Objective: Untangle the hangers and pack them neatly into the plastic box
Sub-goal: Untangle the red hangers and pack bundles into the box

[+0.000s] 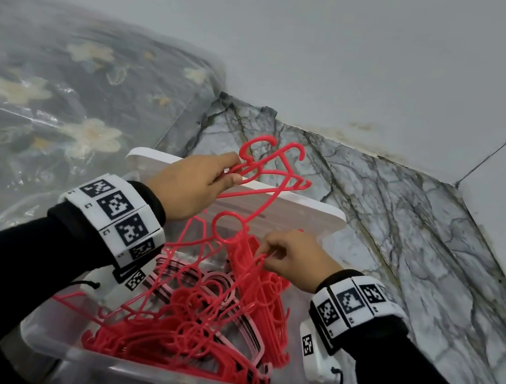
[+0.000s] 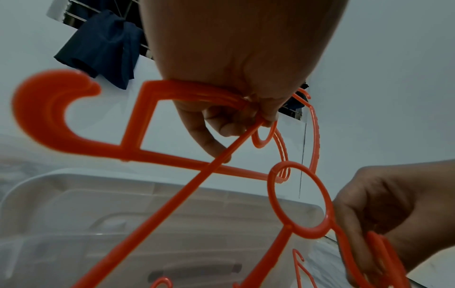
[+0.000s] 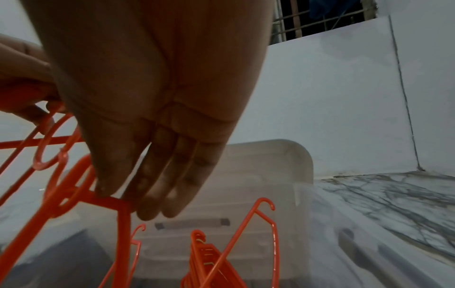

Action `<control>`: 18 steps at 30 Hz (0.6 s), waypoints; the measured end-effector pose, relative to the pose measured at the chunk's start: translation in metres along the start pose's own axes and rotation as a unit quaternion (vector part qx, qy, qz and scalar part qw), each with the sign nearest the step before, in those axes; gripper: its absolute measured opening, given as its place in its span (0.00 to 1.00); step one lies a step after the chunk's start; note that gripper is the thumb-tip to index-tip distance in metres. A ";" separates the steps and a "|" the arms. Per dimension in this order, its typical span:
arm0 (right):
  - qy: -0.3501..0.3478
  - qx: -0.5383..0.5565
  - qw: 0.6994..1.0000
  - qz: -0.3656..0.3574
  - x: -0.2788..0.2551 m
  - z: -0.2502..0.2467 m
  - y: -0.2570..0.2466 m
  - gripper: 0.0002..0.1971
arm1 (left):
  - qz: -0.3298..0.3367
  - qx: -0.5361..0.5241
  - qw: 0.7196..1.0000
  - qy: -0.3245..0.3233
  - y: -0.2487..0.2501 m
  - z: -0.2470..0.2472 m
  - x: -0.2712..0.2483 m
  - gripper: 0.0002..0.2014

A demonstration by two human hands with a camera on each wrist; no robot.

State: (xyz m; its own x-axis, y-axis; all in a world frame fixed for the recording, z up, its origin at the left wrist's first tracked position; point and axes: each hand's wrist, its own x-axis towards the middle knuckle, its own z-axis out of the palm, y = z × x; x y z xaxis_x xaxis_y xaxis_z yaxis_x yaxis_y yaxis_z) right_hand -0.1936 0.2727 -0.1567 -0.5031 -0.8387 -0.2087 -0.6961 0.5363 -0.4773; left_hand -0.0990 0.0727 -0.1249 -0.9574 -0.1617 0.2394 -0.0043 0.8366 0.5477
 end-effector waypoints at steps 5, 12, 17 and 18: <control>-0.007 0.088 0.996 0.002 -0.001 -0.007 -0.004 0.04 | -0.018 0.028 0.999 -0.011 -0.006 -0.003 0.000 0.13; 0.001 0.121 0.992 -0.021 -0.008 -0.009 -0.009 0.03 | -0.025 0.049 0.998 -0.026 -0.006 -0.001 0.000 0.11; -0.050 0.095 0.994 -0.016 -0.008 -0.004 -0.012 0.03 | -0.025 0.067 0.997 0.020 -0.008 -0.001 0.001 0.13; -0.067 0.080 0.995 -0.009 -0.009 -0.002 -0.012 0.04 | -0.032 0.061 0.997 0.031 -0.008 -0.001 0.001 0.14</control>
State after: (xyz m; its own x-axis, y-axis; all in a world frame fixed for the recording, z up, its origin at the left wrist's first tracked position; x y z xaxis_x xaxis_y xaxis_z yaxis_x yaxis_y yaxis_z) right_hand -0.1814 0.2741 -0.1474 -0.4113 -0.8587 -0.3057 -0.6089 0.5085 -0.6089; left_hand -0.0992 0.0655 -0.1279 -0.9343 -0.2454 0.2587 -0.1029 0.8802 0.4634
